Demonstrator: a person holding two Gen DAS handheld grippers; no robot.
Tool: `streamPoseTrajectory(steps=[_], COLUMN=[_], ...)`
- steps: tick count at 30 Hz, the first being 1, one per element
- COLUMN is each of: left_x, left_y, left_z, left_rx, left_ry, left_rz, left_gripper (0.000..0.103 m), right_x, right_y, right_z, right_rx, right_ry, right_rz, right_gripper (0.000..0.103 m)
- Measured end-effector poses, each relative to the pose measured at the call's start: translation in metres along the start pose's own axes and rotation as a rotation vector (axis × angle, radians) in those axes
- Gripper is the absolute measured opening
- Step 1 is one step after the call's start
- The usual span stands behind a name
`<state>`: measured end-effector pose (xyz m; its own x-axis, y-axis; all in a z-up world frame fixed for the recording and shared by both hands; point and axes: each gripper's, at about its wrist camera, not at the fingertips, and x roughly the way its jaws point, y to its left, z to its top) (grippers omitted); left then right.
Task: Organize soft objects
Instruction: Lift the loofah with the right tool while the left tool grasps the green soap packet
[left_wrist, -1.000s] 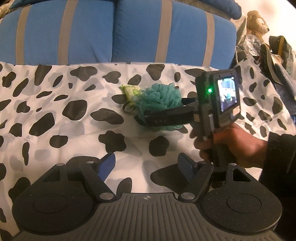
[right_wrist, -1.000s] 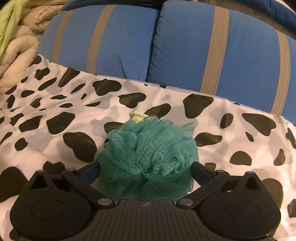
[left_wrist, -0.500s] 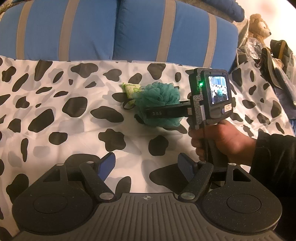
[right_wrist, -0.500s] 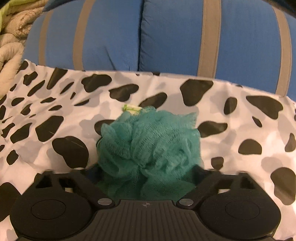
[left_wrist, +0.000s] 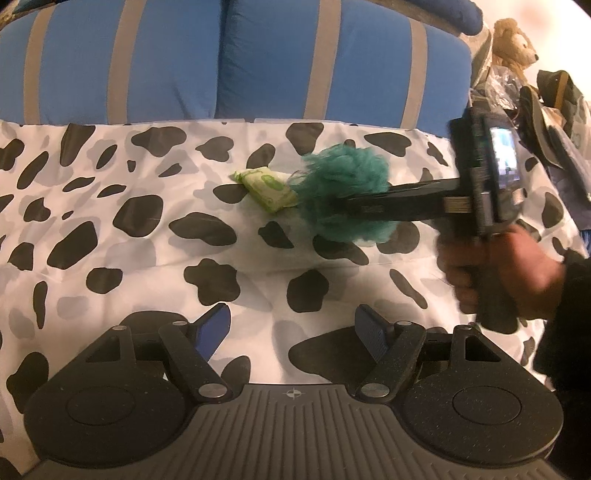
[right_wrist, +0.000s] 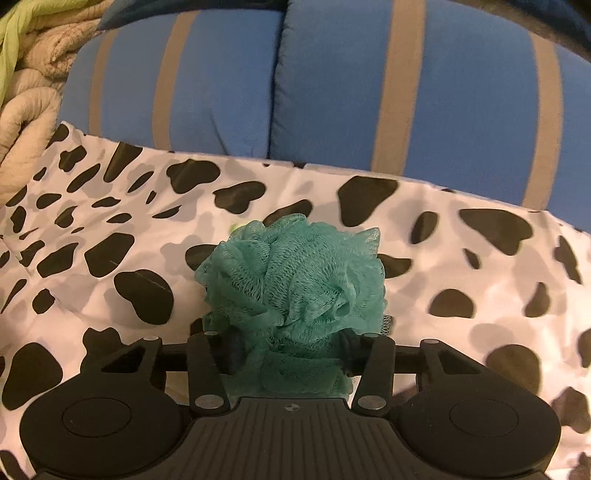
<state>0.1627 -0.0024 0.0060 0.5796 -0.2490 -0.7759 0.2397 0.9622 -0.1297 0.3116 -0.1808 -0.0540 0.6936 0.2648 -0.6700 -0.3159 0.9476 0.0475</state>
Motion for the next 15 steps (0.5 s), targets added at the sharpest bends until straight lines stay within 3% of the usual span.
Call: streamPoseTrajectory(steps=[15], left_x=[0.016], left_y=[-0.025], left_z=[0.002], left_rx=[0.051], left_ry=[-0.052], left_rz=[0.022], left_gripper=[0.074], right_x=[-0.079], right_y=[-0.030], right_z=[-0.029], right_rx=[-0.037], right_ry=[0.024], right_rz=[-0.048], right_gripper=[0.049])
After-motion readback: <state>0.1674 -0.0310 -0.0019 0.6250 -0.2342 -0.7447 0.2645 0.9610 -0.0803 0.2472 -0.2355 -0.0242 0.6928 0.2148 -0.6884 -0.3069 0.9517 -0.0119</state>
